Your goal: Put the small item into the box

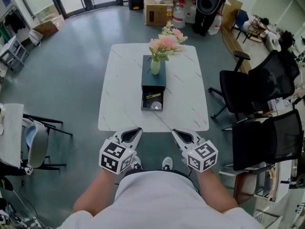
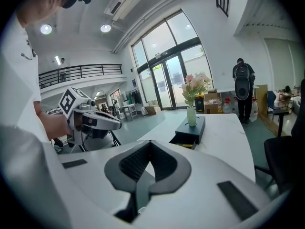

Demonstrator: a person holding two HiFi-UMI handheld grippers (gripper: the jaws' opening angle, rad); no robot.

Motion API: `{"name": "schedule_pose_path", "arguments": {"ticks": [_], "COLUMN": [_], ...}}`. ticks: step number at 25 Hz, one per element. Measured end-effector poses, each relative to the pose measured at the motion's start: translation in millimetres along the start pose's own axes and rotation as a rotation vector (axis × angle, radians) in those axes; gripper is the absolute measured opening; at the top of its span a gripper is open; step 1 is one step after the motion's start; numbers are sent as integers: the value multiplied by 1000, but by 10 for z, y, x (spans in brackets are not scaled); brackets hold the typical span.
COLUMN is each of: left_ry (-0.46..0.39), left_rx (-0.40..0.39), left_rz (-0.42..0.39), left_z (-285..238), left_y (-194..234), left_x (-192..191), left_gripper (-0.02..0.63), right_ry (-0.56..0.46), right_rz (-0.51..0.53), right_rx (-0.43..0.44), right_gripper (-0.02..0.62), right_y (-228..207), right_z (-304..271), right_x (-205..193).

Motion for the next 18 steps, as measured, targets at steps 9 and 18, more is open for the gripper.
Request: {"name": "schedule_pose_path", "arguments": {"ticks": [9, 18], "left_ry": [6, 20], "left_rx": [-7, -18], "left_rz": [4, -5], "left_z": [63, 66], "left_y": [83, 52], "left_x": [-44, -86], "left_gripper": [17, 17], "right_ry": [4, 29], "right_rz": [-6, 6], "right_rx": [-16, -2], "right_gripper": [15, 15], "right_y": [75, 125], "right_z": [-36, -37], "right_x": [-3, -55]}}
Point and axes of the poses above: the fingertips, and each gripper's own axes: z backward along the fingers, y to its left, x out of its top, the point moved 5 cm from there along z, backward along the fingers, and after that the axes turned 10 degrees about z, right-handed, at the moved point
